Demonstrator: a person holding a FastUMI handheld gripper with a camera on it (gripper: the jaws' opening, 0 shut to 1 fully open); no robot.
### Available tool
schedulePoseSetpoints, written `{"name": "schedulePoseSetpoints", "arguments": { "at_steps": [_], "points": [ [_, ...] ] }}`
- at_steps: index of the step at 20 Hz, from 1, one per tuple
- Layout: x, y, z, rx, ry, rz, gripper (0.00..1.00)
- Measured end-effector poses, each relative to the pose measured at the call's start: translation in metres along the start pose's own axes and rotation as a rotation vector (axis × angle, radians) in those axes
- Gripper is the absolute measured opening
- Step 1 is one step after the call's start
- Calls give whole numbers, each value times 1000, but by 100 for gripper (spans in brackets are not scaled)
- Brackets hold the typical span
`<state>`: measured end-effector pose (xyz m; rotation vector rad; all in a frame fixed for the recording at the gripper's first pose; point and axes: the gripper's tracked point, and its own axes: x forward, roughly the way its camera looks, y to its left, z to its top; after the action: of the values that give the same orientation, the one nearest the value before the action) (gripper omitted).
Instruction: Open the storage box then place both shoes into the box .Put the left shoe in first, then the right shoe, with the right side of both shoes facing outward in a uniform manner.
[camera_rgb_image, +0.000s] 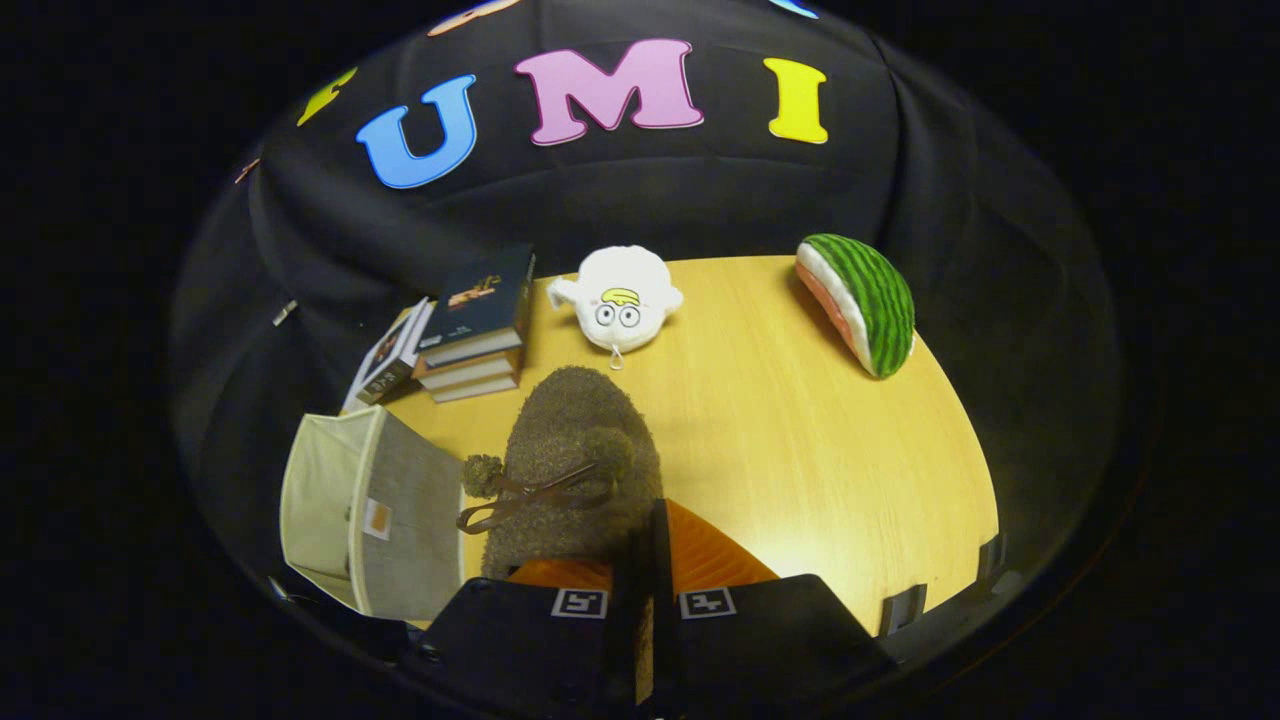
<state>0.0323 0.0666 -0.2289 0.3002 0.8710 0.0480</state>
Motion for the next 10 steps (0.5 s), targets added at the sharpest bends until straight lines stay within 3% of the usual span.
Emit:
{"name": "schedulePoseSetpoints", "arguments": {
  "at_steps": [4,10],
  "points": [
    [-14,69,20,-5,3,72,12],
    [-15,165,5,-6,94,151,11]
  ]
}}
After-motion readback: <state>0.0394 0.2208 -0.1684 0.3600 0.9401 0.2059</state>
